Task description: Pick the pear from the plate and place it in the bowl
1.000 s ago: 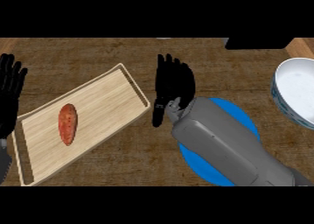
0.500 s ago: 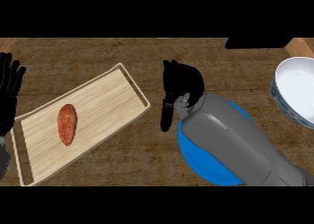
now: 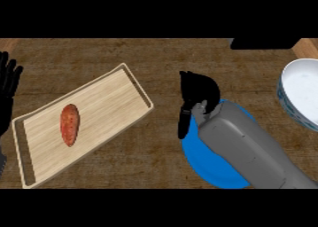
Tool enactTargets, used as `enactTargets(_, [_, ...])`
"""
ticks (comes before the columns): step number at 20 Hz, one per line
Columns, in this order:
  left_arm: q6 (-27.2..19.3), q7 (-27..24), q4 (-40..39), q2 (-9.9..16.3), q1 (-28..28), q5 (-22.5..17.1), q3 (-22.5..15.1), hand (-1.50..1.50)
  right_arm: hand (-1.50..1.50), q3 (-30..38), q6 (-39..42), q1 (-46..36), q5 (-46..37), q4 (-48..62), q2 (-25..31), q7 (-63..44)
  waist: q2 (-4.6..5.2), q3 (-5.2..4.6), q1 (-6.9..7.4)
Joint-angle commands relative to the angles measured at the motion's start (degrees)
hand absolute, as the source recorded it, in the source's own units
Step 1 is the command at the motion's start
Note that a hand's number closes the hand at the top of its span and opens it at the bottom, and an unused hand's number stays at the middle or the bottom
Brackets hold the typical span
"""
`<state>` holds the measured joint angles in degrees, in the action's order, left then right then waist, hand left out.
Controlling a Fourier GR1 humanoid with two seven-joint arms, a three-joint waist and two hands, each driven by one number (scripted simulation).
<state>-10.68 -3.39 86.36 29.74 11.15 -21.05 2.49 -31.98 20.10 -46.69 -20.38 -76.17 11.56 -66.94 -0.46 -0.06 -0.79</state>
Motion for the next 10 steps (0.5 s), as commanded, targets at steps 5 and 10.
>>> enactTargets(5, [0.43, -2.04, -3.73, -1.61, 1.37, 1.69, 0.13, 0.0, -1.5, -1.04, 2.4, 5.6, -2.94, -4.14, 0.01, -12.88, 0.24, -0.02, -0.23])
enactTargets(10, [-0.01, -0.26, -0.95, -2.3, 1.07, 2.43, 0.04, 0.0, -1.5, 0.75, 3.01, 9.17, -5.65, -3.89, 1.78, -8.18, 0.22, 0.03, 0.51])
